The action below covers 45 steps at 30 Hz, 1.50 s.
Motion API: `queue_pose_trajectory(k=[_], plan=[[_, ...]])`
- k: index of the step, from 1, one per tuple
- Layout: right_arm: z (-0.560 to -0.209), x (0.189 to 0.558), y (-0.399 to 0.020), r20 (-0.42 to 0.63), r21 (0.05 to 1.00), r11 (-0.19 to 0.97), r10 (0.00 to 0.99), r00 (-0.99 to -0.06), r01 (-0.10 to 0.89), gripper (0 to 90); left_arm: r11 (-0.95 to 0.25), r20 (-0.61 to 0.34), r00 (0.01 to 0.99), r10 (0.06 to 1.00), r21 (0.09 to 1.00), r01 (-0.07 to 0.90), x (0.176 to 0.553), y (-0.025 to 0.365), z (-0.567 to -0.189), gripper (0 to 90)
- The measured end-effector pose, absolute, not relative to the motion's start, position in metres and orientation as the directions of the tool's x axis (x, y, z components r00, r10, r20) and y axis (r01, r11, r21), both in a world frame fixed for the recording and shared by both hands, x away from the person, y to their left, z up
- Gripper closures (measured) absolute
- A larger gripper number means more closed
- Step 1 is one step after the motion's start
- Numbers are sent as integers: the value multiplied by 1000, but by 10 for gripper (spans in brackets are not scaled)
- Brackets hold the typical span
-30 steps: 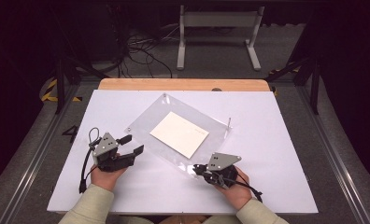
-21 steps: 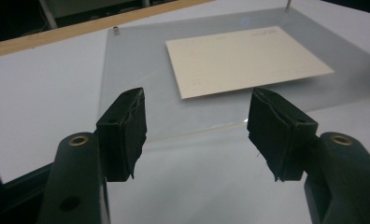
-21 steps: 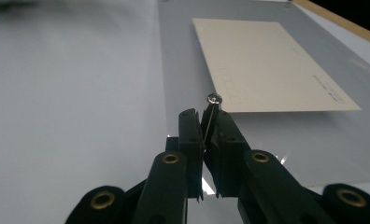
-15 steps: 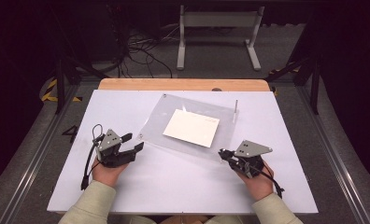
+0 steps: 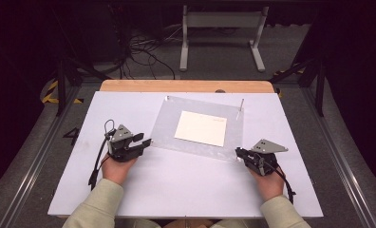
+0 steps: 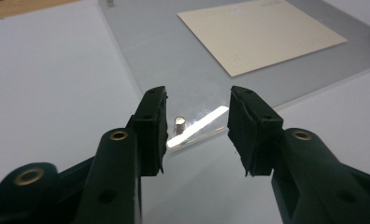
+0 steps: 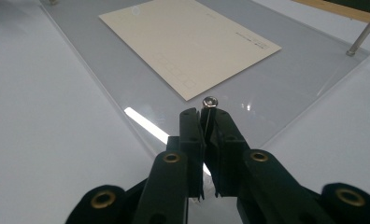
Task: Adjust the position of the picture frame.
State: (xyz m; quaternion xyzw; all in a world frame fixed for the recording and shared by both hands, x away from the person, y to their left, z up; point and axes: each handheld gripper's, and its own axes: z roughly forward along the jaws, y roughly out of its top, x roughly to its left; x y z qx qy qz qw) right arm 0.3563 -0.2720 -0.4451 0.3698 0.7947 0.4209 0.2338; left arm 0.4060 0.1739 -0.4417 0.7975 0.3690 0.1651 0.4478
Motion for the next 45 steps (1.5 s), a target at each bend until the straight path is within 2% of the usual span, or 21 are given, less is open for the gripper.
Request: queue_pose_trajectory(k=[4,7,13,21,27,35,41,45], plan=[[-446,356,-273,-50,847,361,784,-618,390,837,-363,-29,653,757,812,457,416,162,-450,575],[-447,356,-273,-50,848,360,784,-619,388,837,-334,-50,618,784,806,489,426,162,-457,576],[-447,356,-274,-49,850,359,783,-620,386,836,-363,-31,624,781,790,494,430,161,-462,704],[-447,356,-273,-50,849,360,783,-620,386,836,-419,22,651,758,781,462,434,151,-466,825],[-447,356,-273,-48,849,358,784,-619,388,836,-432,36,657,753,780,452,432,150,-466,840],[-446,357,-279,-36,849,345,794,-606,401,836,-525,93,716,692,746,411,418,146,-461,842],[-445,356,-289,-8,849,319,806,-592,421,834,-577,69,772,632,707,409,392,142,-455,843],[-445,356,-297,2,852,298,821,-571,431,833,-630,45,832,553,675,383,363,136,-452,843]])
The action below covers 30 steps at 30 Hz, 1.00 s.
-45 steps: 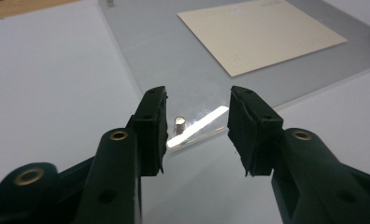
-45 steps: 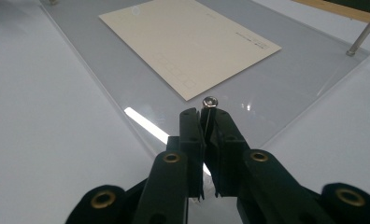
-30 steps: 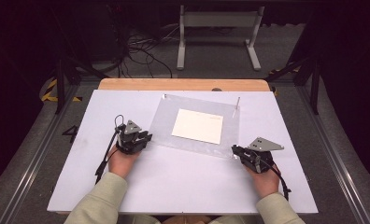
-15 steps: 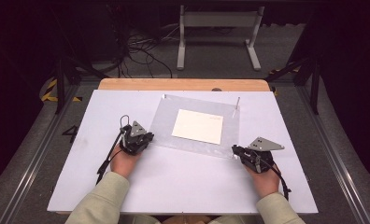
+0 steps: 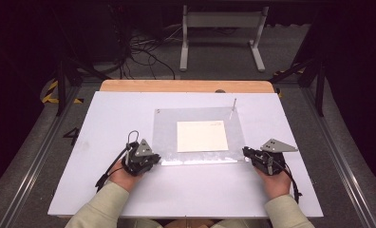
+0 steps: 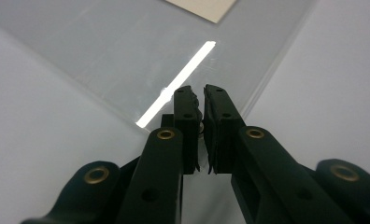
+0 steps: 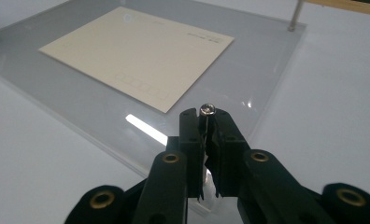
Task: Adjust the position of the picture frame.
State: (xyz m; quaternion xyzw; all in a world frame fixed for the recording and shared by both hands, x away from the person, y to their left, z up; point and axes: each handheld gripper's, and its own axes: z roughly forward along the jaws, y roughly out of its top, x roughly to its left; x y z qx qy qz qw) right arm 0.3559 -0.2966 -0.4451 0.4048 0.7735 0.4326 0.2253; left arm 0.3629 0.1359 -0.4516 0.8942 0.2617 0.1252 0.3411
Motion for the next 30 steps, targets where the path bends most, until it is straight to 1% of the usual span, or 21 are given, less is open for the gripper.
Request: queue_pose_trajectory(k=[5,7,9,12,14,16,17,18,19,20,21,22,24,26,28,30], plan=[[-446,357,-303,15,854,274,836,-548,442,831,-679,19,880,474,645,352,335,124,-448,842],[-446,358,-306,17,854,266,844,-536,446,831,-699,4,908,419,639,321,324,119,-447,842],[-446,358,-308,20,854,261,848,-530,449,831,-731,-14,943,332,628,267,313,113,-446,841],[-446,359,-310,20,856,256,852,-524,450,831,-752,-25,971,238,628,200,305,107,-446,839],[-446,359,-310,15,855,260,852,-523,449,832,-744,-46,974,221,638,198,306,108,-448,837],[-445,359,-309,10,852,266,853,-523,451,835,-722,-96,971,217,654,226,312,111,-449,829],[-444,360,-309,1,849,275,852,-524,450,836,-721,-106,973,205,656,224,313,112,-449,821],[-443,360,-308,-8,845,288,849,-528,451,837,-710,-121,972,203,666,230,314,114,-448,791],[-441,361,-307,-18,841,300,847,-531,451,837,-700,-130,971,200,675,234,316,116,-445,713],[-438,362,-307,-27,837,312,845,-535,450,838,-681,-127,968,217,690,244,319,120,-440,666],[-434,364,-306,-36,831,324,843,-537,452,838,-650,-132,961,244,713,263,322,126,-435,638],[-431,366,-305,-44,830,331,842,-538,450,838,-619,-133,951,278,732,284,327,133,-429,619],[-423,375,-305,-42,836,320,848,-529,446,839,-537,-174,915,364,764,358,338,150,-423,586],[-416,388,-304,-42,841,310,854,-518,442,839,-466,-207,858,470,768,440,351,167,-422,564],[-408,407,-301,-65,834,329,856,-513,444,839,-435,-218,817,534,757,487,360,179,-427,550],[-402,428,-299,-72,828,336,858,-509,449,839,-409,-225,774,592,744,529,367,186,-432,515]])
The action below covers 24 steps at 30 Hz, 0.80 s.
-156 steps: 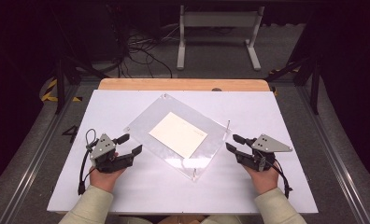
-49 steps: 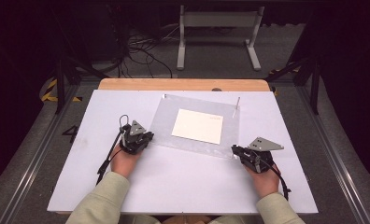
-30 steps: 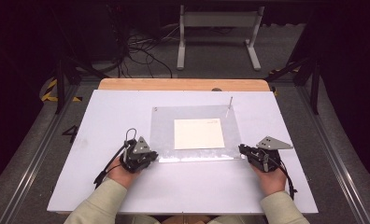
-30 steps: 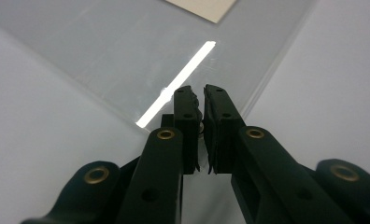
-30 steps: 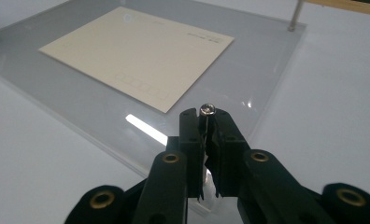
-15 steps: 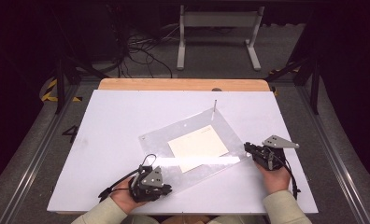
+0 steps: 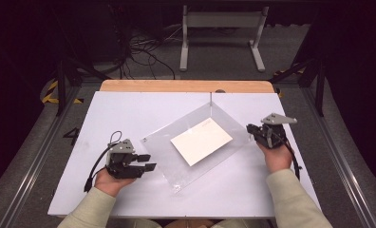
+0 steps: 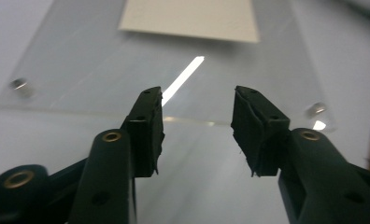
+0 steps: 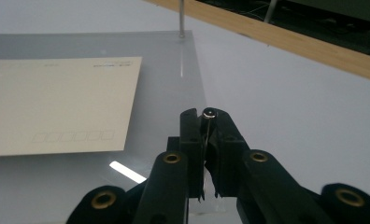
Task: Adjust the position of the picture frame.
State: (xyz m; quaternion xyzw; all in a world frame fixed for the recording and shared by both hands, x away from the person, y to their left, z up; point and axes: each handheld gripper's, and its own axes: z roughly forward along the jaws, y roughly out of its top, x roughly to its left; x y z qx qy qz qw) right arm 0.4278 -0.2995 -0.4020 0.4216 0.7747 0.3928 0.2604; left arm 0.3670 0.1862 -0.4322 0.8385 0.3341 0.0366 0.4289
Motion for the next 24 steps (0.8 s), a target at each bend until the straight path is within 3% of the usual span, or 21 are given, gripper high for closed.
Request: queue_pose_trajectory(k=[7,12,14,16,21,24], plan=[[-411,492,-291,-80,782,348,879,-470,517,832,-290,-200,639,743,764,576,389,195,-436,393],[-431,505,-291,-37,784,291,904,-426,549,799,-368,-35,635,772,790,491,402,175,-430,364],[-430,503,-290,-59,776,298,912,-406,556,684,-362,-28,616,787,788,498,410,173,-433,366],[-426,496,-294,-50,780,279,920,-389,560,657,-350,-42,602,797,781,517,416,174,-437,368],[-416,454,-308,-25,842,229,921,-389,488,647,-322,-84,587,805,769,552,427,183,-446,473],[-416,424,-316,-2,880,197,912,-411,433,648,-358,-47,600,799,763,538,430,178,-451,540]])
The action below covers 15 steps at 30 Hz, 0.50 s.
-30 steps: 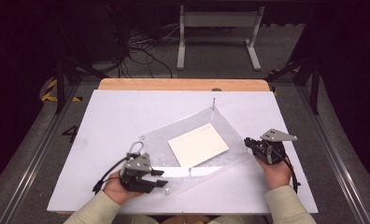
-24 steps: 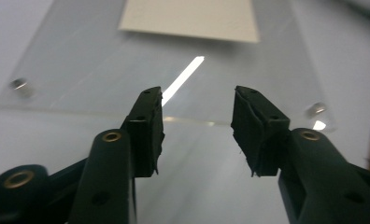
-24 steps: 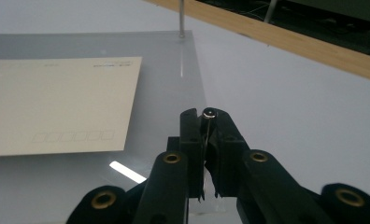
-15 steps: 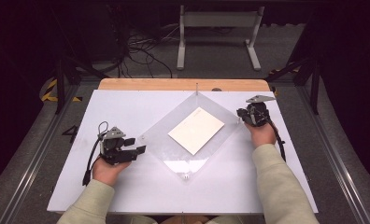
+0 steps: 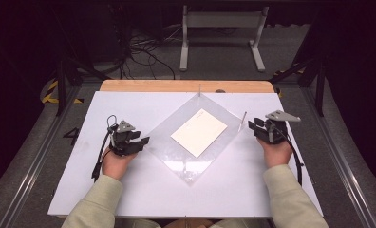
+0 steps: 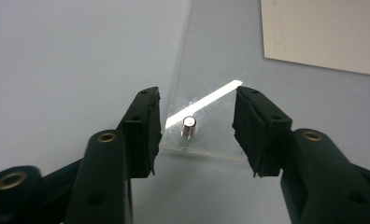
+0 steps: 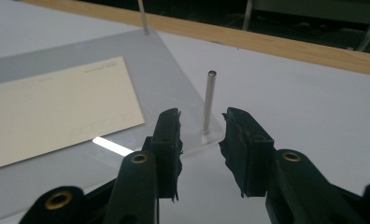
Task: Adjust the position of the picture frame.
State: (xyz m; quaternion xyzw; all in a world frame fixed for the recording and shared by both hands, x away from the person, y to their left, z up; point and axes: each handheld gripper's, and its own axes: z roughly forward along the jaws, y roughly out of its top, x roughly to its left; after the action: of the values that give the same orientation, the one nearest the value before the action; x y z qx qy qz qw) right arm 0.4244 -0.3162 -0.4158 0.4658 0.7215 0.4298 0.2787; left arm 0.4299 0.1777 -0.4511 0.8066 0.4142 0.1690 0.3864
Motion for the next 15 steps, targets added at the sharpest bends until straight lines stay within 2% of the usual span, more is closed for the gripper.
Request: queue_pose_trajectory(k=[3,5,6,7,8,10,15], plan=[[-423,398,-324,45,907,143,901,-431,395,654,-397,-2,605,796,753,525,434,171,-458,633],[-425,389,-325,41,900,164,891,-453,404,654,-405,19,601,799,756,514,438,170,-462,676],[-423,385,-326,36,900,172,887,-461,401,656,-402,9,607,794,757,514,439,170,-462,718],[-421,380,-326,32,904,173,884,-466,390,657,-407,9,613,790,756,512,439,170,-462,807],[-419,376,-326,28,908,177,879,-476,379,657,-419,22,617,787,753,508,439,169,-462,828],[-416,368,-323,9,910,197,869,-495,363,659,-437,37,622,782,745,505,439,168,-460,837],[-412,360,-322,10,912,204,857,-515,357,661,-459,-13,668,744,716,526,436,171,-456,842]])
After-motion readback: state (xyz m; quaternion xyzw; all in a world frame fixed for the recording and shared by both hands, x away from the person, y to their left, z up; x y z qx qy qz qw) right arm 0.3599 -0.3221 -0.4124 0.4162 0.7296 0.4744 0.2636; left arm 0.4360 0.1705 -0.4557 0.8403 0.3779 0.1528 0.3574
